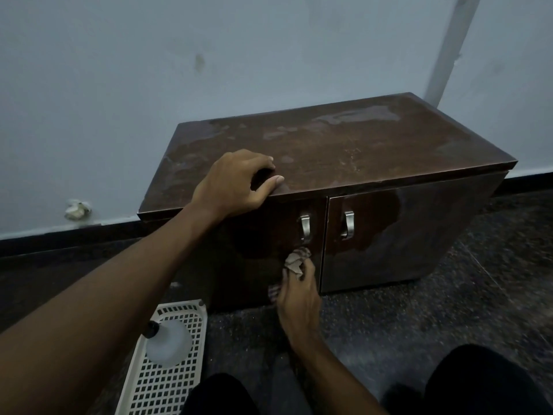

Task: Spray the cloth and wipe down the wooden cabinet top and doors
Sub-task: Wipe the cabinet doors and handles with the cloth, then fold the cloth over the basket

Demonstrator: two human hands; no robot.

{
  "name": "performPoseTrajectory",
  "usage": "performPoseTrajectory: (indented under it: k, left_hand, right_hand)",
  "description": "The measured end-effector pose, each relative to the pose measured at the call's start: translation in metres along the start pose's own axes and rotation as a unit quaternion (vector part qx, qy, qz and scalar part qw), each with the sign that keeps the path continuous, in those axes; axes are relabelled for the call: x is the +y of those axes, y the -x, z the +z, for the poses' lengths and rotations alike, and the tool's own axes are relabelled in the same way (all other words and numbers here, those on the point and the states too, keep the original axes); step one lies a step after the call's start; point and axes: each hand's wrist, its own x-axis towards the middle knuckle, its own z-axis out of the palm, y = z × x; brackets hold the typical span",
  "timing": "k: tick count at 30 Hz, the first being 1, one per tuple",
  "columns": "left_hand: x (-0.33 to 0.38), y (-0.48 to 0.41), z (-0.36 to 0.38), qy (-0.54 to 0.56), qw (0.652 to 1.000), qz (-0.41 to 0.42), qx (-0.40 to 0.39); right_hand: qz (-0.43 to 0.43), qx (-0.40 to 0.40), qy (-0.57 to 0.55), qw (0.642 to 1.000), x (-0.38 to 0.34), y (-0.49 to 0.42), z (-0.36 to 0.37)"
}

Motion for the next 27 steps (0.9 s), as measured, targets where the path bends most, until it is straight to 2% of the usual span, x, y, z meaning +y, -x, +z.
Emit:
performPoseTrajectory:
  k: [2,4,5,7,9,12,15,17,18,20,21,23,25,27]
  left_hand:
    - [0.001,0.000,-0.001,-0.004,1.000,0.005,0.003]
    - [0.003,0.000,-0.001,-0.005,1.000,0.009,0.009]
    - [0.003,0.001,-0.001,-0.006,1.000,0.011,0.012]
    - [0.004,0.002,-0.002,-0.006,1.000,0.013,0.018]
    - [0.004,0.003,-0.002,-0.008,1.000,0.015,0.023]
    - [0.004,0.002,-0.001,-0.014,0.999,0.015,0.026]
    - [0.005,0.002,0.000,-0.009,0.999,0.011,0.030]
    - [0.005,0.002,-0.001,-0.008,0.999,0.011,0.043]
    - [0.005,0.002,-0.001,-0.008,0.999,0.010,0.049]
    - [0.005,0.003,0.000,-0.011,0.998,0.011,0.056]
    - [0.005,0.004,0.001,-0.012,0.998,0.011,0.059]
    - [0.004,0.006,0.002,-0.006,0.998,0.003,0.068]
    - [0.004,0.007,0.001,0.026,0.996,-0.004,0.089]
    - [0.009,0.018,-0.002,0.068,0.988,0.001,0.136]
  right_hand:
    - [-0.055,-0.043,0.021,0.997,-0.008,-0.001,0.005]
    - [-0.160,-0.076,0.042,0.983,-0.023,-0.001,0.009]
    - [-0.208,-0.081,0.073,0.972,-0.028,-0.001,0.012]
    - [-0.236,-0.069,0.112,0.963,-0.032,-0.002,0.013]
    - [-0.214,-0.029,0.105,0.971,-0.022,-0.004,0.008]
    - [-0.114,0.047,0.076,0.989,-0.004,-0.012,-0.006]
    - [-0.073,0.045,0.016,0.996,-0.008,-0.012,-0.009]
    - [-0.098,-0.003,-0.017,0.995,-0.020,-0.009,-0.005]
    - [-0.149,-0.046,-0.003,0.988,-0.026,-0.007,-0.002]
    - [-0.262,-0.150,0.033,0.953,-0.035,0.000,0.005]
    - [-0.282,-0.196,0.034,0.939,-0.038,0.006,0.008]
    - [-0.236,-0.246,-0.011,0.940,-0.040,0.020,0.013]
    - [-0.116,-0.263,-0.113,0.951,-0.038,0.031,0.016]
    - [0.035,-0.275,-0.236,0.931,-0.036,0.035,0.015]
